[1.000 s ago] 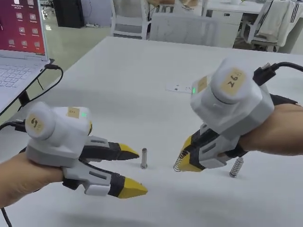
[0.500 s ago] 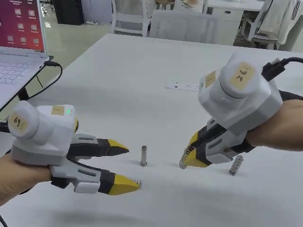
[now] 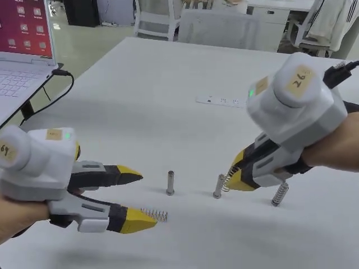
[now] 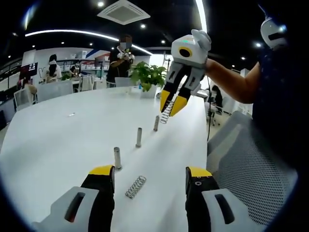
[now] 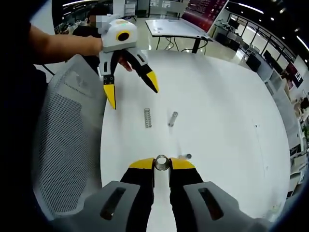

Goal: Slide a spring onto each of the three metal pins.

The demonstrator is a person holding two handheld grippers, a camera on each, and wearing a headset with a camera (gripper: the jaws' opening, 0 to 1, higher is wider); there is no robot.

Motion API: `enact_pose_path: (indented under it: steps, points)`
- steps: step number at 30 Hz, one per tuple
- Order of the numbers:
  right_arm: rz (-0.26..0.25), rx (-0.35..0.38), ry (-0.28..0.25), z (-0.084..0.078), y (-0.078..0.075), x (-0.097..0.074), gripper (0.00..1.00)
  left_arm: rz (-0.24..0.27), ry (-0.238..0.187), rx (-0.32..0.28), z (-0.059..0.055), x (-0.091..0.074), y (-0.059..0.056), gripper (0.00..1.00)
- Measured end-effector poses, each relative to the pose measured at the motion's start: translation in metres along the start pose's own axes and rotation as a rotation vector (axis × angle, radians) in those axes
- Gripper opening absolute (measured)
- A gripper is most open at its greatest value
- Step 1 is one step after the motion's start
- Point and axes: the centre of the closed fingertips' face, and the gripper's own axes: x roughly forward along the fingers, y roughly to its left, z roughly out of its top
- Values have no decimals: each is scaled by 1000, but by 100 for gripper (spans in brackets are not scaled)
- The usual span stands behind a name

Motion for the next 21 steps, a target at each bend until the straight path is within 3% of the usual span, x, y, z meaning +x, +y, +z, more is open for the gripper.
enact_pose_path:
  steps: [11, 21]
  points:
    - [-35, 17, 1, -3, -20, -9, 8, 14, 1, -23, -7, -2, 0, 58]
    - [-51, 14, 21, -3, -39, -3, 8, 22, -7, -37, -10, 0, -2, 60]
